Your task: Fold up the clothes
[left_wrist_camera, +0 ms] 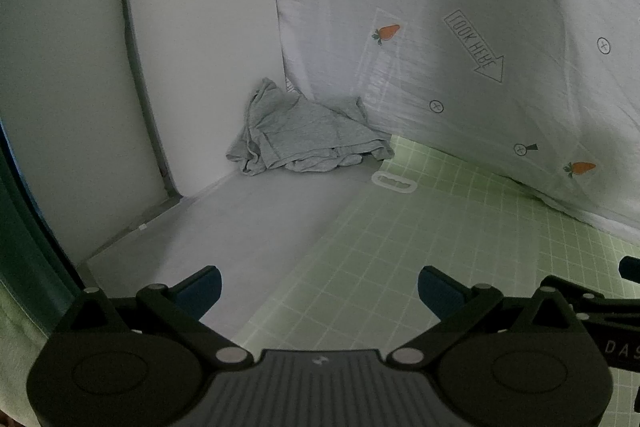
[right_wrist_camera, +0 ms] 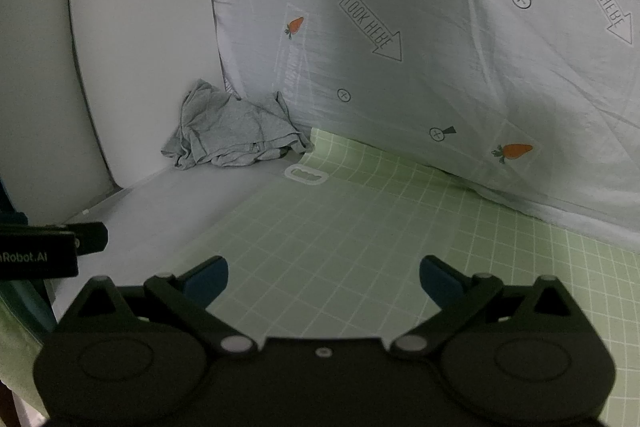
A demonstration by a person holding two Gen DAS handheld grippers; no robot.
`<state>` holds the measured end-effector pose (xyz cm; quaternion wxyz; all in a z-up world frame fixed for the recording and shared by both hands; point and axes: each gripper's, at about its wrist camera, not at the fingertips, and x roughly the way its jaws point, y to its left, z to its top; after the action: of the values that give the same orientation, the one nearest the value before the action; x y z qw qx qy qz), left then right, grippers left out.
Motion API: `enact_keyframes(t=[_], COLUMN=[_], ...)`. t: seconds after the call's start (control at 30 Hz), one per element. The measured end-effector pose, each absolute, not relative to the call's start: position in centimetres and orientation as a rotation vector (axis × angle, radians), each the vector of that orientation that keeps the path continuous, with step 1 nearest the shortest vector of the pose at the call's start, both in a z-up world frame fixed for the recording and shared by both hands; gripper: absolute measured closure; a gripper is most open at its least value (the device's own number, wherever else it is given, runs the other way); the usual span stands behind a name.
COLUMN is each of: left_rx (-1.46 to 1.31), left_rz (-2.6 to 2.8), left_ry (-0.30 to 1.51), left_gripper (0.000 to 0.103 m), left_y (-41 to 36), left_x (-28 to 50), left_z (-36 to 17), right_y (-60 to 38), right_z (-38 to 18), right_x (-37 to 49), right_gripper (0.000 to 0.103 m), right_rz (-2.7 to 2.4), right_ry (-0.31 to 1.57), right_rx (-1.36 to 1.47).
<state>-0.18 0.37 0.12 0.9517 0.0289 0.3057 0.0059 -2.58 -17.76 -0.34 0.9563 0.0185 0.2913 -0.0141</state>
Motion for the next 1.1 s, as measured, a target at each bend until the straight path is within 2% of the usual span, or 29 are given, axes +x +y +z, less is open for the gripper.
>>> enact_keyframes(t=[1.1], left_rx=[0.060], left_rz=[0.020], left_ry=[0.619], left_gripper=[0.000], left_y=[0.3], left_x=[-0.6], left_z=[0.0], right_y=[-17.5], right_z=[0.0], right_x=[-2.9], right_gripper=[0.000], right_rz=[-0.019], right_ry=[0.586], right_rx=[0.038])
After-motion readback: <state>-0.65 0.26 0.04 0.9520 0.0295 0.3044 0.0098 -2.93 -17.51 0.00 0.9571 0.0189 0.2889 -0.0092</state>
